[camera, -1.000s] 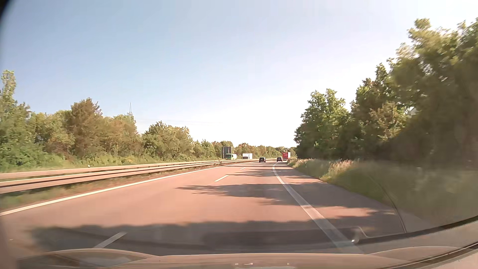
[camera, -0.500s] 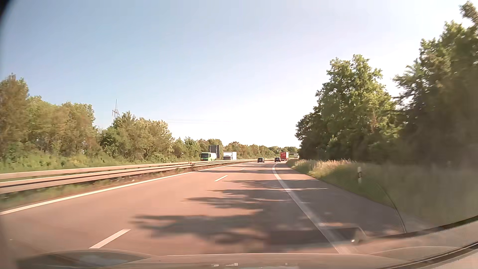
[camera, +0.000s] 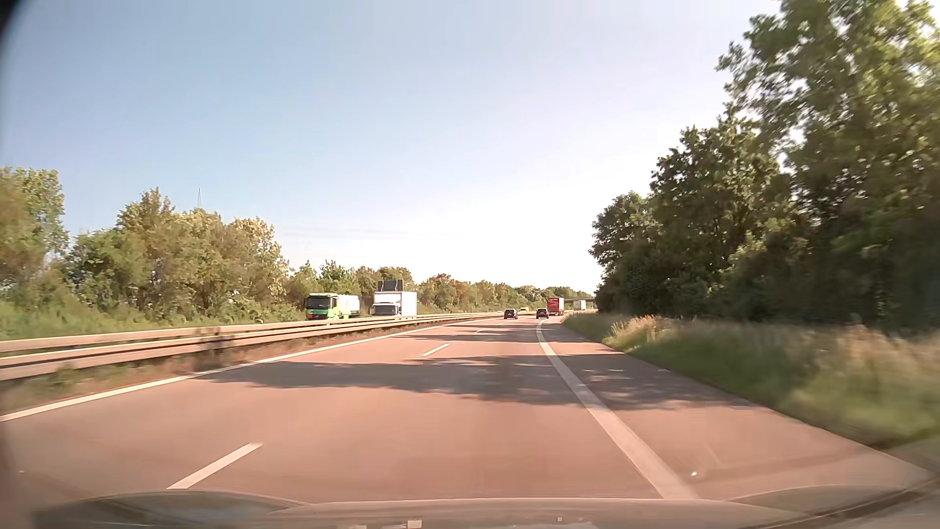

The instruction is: Follow the waypoints while adhering to traffic rules and regulations

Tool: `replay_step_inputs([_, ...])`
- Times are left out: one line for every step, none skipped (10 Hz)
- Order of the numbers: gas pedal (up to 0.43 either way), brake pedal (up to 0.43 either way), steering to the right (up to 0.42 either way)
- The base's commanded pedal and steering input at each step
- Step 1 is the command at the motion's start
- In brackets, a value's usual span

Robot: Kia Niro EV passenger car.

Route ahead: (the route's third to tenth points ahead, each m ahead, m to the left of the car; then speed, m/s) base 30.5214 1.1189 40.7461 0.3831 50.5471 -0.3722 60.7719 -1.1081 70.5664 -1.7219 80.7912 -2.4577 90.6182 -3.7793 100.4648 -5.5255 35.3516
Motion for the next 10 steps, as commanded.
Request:
replay_step_inputs([0.37,0.012,0.011])
replay_step_inputs([0.37,0.012,0.01])
replay_step_inputs([0.37,0.012,0.009])
replay_step_inputs([0.37,0.012,0.009])
replay_step_inputs([0.37,0.012,0.008])
replay_step_inputs([0.37,0.012,0.008])
replay_step_inputs([0.37,0.012,0.007])
replay_step_inputs([0.37,0.012,0.006])
replay_step_inputs([0.37,0.012,0.007])
replay_step_inputs([0.37,0.012,0.006])
